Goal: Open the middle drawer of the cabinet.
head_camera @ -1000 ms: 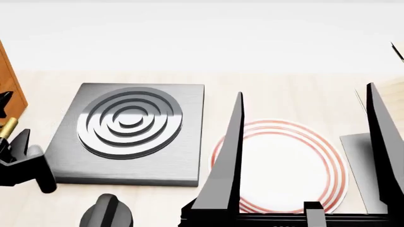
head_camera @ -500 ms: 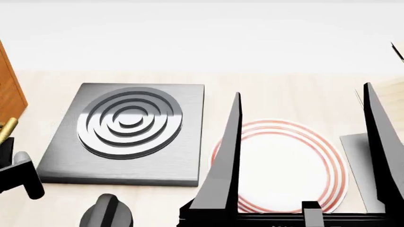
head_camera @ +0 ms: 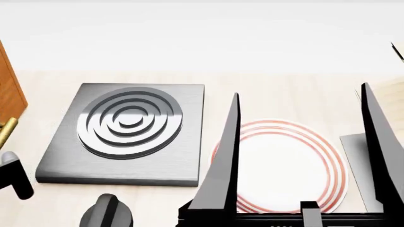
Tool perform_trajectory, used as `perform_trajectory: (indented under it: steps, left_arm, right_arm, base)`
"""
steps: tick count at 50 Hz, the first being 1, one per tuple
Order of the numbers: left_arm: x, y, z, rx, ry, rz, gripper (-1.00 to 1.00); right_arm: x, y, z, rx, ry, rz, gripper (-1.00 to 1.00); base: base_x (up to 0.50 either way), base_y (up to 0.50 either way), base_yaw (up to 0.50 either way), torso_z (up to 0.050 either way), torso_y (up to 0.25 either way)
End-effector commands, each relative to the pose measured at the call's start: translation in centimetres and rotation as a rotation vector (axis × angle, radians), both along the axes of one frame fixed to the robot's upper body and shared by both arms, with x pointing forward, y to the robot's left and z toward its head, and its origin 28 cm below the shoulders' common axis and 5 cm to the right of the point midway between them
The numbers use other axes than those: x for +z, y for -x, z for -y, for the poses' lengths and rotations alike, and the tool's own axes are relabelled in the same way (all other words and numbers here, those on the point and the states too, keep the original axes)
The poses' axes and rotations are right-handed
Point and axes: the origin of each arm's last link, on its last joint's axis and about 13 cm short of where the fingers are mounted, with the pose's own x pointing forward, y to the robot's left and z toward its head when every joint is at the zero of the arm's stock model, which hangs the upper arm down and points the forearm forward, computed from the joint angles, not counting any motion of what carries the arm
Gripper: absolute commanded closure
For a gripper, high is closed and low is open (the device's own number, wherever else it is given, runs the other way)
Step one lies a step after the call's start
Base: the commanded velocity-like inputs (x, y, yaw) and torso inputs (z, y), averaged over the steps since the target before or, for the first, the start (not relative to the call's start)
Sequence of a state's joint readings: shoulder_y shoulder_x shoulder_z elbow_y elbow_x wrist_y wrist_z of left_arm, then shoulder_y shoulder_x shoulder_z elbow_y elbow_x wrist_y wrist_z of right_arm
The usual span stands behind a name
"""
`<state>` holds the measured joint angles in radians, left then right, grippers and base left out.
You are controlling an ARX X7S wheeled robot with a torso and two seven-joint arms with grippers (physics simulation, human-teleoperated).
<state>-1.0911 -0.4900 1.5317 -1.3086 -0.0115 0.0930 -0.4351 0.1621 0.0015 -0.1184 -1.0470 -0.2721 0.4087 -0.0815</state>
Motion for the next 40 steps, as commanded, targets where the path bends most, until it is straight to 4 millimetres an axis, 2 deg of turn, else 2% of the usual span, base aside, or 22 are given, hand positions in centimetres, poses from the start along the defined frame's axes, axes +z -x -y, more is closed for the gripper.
perform_trajectory:
  steps: [1,25,40]
  left_arm:
    - [0.0,0.3,-0.5,0.044,0.012,-0.027,-1.0]
    - [2.4,-0.5,-1.3,0.096,0.051,0.078,-1.0]
    - [2.2,-0.5,-1.0,0.079,0.02,0.056,-1.0]
  right_arm:
    - [0.0,0.0,0.0,0.001,0.001,-0.001,-1.0]
    - [-0.1,0.0,-0.1,0.007,0.001,-0.006,-1.0]
    - [-0.1,0.0,-0.2,0.012,0.004,-0.007,-1.0]
  base:
    - [0.0,0.0,0.0,0.0,0.0]
    - [0.0,0.0,0.0,0.0,0.0]
    - [0.0,0.0,0.0,0.0,0.0]
